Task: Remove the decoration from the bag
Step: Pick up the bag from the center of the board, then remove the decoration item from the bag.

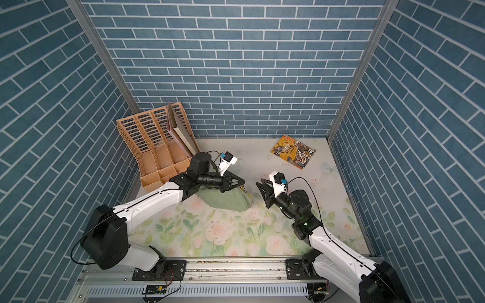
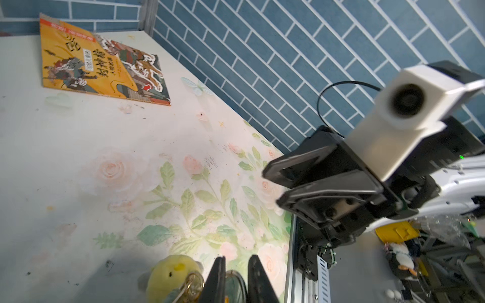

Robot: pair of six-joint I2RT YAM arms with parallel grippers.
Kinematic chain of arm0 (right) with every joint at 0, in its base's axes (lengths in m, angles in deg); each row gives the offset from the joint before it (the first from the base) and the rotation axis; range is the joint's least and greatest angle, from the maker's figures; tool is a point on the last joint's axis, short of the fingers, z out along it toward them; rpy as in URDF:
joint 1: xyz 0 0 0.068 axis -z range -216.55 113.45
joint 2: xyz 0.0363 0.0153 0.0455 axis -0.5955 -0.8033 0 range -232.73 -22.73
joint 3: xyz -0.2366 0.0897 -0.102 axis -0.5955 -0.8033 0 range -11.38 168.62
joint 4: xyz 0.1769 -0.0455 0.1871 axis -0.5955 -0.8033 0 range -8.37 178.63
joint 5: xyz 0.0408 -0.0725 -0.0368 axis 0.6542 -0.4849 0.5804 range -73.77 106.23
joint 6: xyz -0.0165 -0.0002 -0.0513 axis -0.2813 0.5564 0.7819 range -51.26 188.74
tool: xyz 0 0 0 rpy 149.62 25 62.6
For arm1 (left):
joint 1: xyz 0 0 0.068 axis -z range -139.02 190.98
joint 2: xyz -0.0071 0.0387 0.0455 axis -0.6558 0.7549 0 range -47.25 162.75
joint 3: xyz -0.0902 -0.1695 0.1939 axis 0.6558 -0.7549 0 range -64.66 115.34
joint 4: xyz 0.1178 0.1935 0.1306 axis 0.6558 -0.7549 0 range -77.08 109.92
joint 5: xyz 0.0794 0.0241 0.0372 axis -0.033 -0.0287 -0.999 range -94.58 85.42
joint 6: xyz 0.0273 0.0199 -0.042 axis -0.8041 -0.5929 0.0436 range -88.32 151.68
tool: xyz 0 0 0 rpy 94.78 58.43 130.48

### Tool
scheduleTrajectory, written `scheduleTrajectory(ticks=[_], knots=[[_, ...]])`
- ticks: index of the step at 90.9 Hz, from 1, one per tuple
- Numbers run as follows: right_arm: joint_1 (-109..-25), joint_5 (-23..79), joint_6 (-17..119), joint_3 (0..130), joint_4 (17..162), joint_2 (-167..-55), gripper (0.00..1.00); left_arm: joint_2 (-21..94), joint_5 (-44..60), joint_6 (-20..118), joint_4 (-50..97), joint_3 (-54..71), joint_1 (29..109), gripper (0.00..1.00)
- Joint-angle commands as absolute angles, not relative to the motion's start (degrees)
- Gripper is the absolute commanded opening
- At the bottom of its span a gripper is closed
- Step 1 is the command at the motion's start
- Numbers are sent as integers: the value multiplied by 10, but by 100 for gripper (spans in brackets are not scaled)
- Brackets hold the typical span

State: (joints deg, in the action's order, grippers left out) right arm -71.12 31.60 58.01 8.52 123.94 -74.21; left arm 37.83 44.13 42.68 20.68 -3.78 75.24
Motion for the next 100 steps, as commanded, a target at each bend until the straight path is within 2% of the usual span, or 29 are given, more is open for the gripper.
scheduleTrajectory(ticks=[1, 15, 29, 53, 88, 96, 100], knots=[[-710, 336, 585, 74, 1233, -756, 25, 381, 498, 304, 138, 9, 749, 0], [-716, 332, 620, 70, 1228, -774, 31, 370, 549, 218, 91, 16, 750, 0], [-749, 329, 640, 79, 1226, -797, 41, 371, 548, 171, 46, 35, 747, 0], [-809, 323, 696, 91, 1227, -827, 46, 375, 569, 145, 19, 44, 747, 0], [-836, 313, 689, 119, 1283, -882, 46, 372, 586, 136, 17, 42, 748, 0], [-839, 313, 684, 123, 1294, -890, 39, 371, 579, 136, 17, 42, 748, 0], [-840, 313, 679, 123, 1298, -890, 32, 369, 571, 138, 17, 42, 747, 0]])
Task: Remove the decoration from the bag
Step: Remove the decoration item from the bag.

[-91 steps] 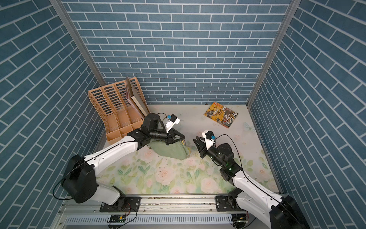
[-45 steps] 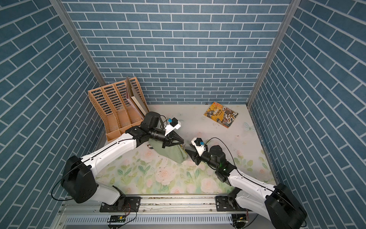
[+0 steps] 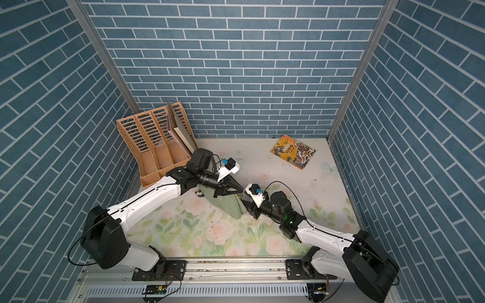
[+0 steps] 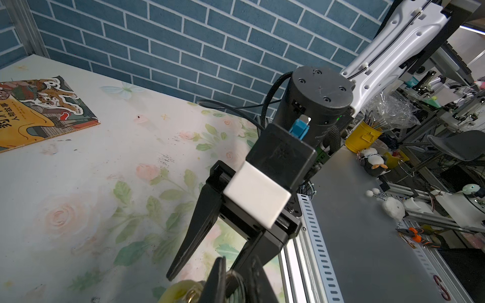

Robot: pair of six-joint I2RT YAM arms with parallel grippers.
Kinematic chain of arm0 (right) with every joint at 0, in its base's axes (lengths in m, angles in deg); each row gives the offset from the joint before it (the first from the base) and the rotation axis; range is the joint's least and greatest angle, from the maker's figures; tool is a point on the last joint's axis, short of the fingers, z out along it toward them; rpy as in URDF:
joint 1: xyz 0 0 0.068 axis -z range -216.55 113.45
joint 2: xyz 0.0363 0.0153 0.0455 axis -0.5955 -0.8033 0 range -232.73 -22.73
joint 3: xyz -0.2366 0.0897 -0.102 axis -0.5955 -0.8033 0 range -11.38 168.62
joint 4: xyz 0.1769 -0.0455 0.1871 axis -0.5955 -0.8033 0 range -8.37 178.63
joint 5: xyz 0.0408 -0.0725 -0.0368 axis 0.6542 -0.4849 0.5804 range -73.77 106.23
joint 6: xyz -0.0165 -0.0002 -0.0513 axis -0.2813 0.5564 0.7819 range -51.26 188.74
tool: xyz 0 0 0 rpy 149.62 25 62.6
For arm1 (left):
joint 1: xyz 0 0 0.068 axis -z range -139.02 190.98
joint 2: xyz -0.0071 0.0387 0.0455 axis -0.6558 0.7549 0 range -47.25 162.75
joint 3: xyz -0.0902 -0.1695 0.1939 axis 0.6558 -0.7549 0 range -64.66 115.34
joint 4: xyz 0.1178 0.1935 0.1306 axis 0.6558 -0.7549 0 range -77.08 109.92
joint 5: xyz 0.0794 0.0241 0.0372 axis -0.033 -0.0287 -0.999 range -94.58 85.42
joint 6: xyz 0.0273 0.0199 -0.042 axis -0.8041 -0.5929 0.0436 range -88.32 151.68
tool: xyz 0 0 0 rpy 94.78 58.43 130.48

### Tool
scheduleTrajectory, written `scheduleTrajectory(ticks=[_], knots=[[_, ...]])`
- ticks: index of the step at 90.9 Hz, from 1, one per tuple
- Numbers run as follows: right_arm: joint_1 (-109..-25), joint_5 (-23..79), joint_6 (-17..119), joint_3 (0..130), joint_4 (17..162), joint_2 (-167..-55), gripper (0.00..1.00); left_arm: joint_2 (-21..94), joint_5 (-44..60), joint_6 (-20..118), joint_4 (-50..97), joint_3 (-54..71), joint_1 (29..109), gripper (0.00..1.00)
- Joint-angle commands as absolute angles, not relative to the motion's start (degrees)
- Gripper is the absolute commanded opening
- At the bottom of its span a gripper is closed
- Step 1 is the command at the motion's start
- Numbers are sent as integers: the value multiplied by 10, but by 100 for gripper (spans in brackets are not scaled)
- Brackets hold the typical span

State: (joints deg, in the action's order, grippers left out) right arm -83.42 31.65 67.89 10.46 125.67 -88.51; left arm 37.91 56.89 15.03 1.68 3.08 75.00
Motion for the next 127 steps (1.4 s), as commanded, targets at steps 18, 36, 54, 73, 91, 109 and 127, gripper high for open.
scheduleTrajectory(ticks=[18, 36, 54, 73, 91, 109, 127], knots=[[-840, 303, 675, 108, 1293, -861, 8, 360, 553, 165, 39, 31, 737, 0], [-839, 276, 680, 98, 1248, -814, 2, 337, 541, 192, 65, 8, 715, 0], [-839, 260, 695, 105, 1210, -786, 0, 322, 543, 219, 99, -18, 712, 0], [-836, 233, 705, 136, 1168, -783, 0, 315, 540, 238, 124, -39, 712, 3], [-836, 255, 691, 163, 1164, -776, 0, 321, 539, 282, 173, -70, 714, 12], [-837, 263, 701, 197, 1148, -780, 0, 323, 528, 302, 198, -84, 724, 32], [-837, 271, 704, 222, 1147, -780, 0, 317, 512, 307, 198, -86, 725, 45]])
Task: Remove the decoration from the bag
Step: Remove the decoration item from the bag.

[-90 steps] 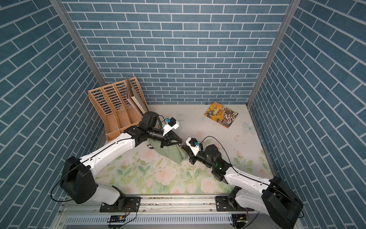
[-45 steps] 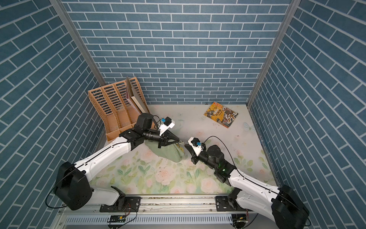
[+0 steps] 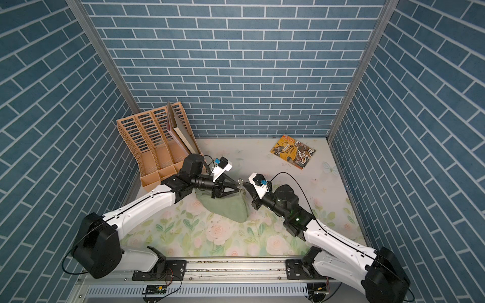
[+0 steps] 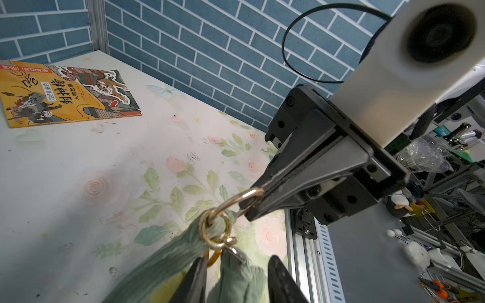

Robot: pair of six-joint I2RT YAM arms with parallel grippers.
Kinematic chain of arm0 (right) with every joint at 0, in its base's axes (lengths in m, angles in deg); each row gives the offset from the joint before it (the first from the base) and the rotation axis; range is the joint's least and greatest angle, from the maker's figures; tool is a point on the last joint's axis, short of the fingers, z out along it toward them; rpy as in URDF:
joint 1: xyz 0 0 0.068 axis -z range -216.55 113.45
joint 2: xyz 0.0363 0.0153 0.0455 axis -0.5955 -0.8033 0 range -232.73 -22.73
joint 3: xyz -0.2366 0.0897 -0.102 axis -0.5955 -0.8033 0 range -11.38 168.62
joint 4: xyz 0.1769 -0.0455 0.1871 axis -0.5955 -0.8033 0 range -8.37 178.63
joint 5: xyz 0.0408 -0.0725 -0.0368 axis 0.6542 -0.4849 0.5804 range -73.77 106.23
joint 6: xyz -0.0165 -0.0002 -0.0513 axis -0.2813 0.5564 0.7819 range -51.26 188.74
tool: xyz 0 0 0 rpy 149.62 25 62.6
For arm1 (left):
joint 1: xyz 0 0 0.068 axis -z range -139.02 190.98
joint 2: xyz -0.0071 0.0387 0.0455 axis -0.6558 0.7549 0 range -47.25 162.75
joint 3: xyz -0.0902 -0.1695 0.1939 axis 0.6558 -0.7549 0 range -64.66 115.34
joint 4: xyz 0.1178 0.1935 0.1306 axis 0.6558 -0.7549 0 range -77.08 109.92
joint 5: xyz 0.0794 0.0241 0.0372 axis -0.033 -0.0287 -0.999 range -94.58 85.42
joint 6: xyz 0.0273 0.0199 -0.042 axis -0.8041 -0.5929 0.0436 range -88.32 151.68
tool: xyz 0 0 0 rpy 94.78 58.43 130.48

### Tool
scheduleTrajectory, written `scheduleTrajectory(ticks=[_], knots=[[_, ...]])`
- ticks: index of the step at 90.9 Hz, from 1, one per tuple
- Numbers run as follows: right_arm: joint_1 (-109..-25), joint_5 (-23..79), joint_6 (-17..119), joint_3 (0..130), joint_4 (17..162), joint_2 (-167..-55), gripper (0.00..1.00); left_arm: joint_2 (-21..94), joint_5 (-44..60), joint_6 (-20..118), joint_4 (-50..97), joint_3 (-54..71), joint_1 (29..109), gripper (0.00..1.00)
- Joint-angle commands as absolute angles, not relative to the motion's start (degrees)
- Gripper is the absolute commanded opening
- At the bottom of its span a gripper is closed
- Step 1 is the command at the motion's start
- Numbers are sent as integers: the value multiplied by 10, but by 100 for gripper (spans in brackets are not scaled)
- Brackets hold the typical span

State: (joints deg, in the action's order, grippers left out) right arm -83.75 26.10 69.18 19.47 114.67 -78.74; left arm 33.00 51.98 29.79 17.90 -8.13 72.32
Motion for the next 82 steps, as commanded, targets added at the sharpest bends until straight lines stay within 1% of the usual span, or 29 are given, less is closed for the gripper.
scheduleTrajectory(ticks=[1, 10, 27, 38, 51, 60, 65, 78, 82], knots=[[-836, 272, 704, 223, 1147, -781, 0, 317, 511, 309, 200, -86, 725, 46], [-837, 276, 704, 235, 1145, -783, 0, 314, 506, 319, 207, -88, 735, 48], [-837, 279, 702, 253, 1138, -783, 0, 285, 461, 356, 256, -120, 769, 58], [-837, 282, 694, 260, 1135, -778, 0, 270, 412, 389, 303, -144, 773, 58], [-836, 284, 688, 264, 1133, -770, 0, 279, 361, 422, 337, -139, 774, 54], [-837, 284, 687, 268, 1128, -765, 0, 285, 356, 430, 345, -130, 773, 50], [-836, 287, 686, 268, 1129, -763, 0, 285, 356, 432, 349, -128, 773, 46], [-837, 288, 684, 268, 1131, -763, 0, 289, 374, 438, 344, -119, 773, 31], [-836, 291, 682, 268, 1135, -764, 0, 291, 380, 441, 345, -117, 773, 28]])
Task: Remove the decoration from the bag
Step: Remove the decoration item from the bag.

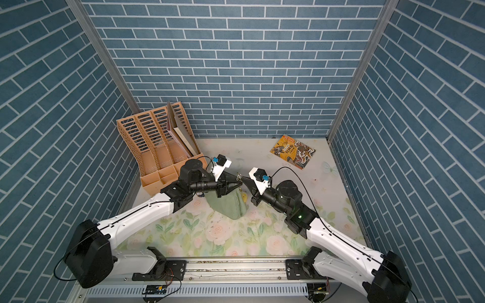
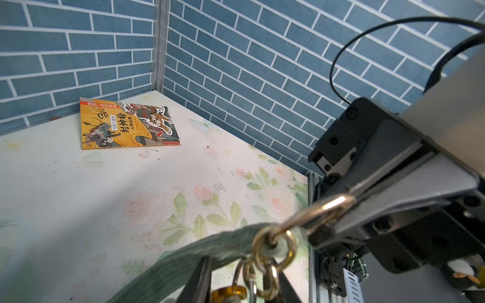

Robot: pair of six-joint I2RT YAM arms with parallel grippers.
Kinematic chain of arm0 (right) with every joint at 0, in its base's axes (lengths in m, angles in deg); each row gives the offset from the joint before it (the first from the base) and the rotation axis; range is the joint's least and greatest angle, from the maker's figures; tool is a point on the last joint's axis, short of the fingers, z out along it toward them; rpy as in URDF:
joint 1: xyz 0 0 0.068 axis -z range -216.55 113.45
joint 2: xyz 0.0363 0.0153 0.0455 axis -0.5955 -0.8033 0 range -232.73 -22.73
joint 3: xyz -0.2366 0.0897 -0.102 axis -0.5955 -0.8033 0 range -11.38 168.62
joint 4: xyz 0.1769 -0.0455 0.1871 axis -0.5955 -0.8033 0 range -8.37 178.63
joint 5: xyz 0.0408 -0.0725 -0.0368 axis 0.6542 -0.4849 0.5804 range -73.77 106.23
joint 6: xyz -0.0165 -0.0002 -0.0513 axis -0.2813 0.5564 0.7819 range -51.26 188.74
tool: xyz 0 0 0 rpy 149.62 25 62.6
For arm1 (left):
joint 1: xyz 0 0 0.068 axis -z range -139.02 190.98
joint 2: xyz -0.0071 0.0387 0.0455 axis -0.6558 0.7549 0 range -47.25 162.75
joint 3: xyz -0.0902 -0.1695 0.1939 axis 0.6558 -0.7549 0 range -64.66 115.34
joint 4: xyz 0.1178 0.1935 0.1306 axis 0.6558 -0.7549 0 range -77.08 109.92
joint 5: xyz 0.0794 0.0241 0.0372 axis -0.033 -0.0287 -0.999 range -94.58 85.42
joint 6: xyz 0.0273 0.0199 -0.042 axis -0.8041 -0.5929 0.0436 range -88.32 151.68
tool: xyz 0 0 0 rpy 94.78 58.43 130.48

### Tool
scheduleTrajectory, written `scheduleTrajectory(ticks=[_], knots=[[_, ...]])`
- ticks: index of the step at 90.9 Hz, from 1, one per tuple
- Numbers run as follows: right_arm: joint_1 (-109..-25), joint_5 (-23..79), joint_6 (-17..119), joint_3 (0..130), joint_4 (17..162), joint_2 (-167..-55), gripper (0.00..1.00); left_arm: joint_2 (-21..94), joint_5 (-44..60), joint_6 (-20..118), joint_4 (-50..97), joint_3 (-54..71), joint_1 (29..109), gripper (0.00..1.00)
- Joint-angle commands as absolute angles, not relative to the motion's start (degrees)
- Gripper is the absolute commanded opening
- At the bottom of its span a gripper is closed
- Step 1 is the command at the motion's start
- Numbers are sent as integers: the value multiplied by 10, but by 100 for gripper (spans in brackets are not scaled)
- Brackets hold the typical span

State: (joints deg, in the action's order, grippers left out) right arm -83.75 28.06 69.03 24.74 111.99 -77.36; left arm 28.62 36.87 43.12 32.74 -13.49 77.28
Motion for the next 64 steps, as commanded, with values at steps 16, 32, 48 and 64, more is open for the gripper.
scheduleTrajectory(ticks=[16, 32, 48, 64], knots=[[-836, 295, 684, 267, 1139, -774, 0, 292, 393, 449, 347, -111, 774, 8], [-835, 259, 690, 281, 1152, -810, 2, 290, 438, 453, 355, -112, 774, 0], [-811, 313, 656, 278, 1172, -825, 29, 312, 483, 472, 364, -98, 772, 0], [-737, 394, 532, 238, 1212, -778, 47, 331, 527, 501, 407, -100, 751, 0]])
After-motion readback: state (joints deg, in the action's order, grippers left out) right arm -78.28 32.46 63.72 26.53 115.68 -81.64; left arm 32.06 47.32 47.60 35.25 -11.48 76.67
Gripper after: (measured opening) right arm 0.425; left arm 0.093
